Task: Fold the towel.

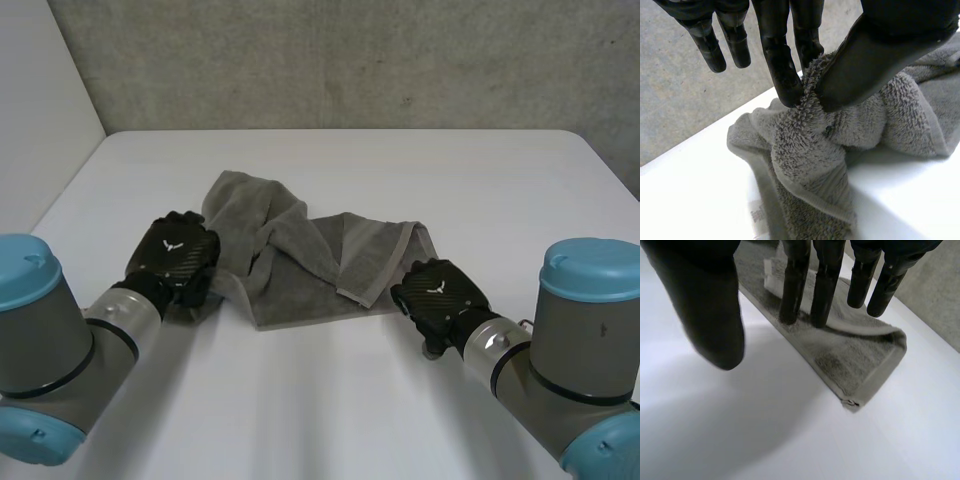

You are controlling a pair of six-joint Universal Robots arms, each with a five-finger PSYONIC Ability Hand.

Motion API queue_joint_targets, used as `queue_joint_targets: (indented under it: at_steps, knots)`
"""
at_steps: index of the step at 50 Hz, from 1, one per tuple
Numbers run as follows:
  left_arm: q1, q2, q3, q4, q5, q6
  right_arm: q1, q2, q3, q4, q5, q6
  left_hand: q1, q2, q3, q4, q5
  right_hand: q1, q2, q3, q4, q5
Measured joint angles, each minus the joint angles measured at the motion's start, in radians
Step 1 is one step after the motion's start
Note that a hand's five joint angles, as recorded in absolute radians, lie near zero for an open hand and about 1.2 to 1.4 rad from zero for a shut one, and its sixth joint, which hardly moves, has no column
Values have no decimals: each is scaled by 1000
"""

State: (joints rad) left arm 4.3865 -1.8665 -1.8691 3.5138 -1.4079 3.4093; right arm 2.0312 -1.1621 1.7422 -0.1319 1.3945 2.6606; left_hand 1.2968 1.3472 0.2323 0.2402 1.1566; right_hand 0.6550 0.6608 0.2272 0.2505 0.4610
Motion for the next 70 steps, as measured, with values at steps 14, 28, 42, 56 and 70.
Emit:
queue_joint_targets:
  at_steps: [14, 28, 42, 56, 70]
  knots:
    - [52, 41, -22, -10, 1, 21, 10, -55, -55, -7, -6, 52, 0, 0, 0, 0, 0, -254, -260, 0, 0, -283]
    - [60, 81, -46, -12, 1, 17, 72, 202, -337, -6, -28, 189, 0, 0, 0, 0, 0, -254, -260, 0, 0, -280]
    - [60, 125, -44, -12, -1, 9, 75, 400, -536, 7, -34, 195, 0, 0, 0, 0, 0, -93, -95, 0, 0, -57]
    - [62, 124, -45, -14, -2, 9, 75, 401, -595, 4, -66, 194, 0, 0, 0, 0, 0, 662, 634, 0, 0, 686]
    - [91, 169, -84, -24, -1, 8, -31, 542, -1031, 43, 148, 122, 0, 0, 0, 0, 0, 662, 634, 0, 0, 687]
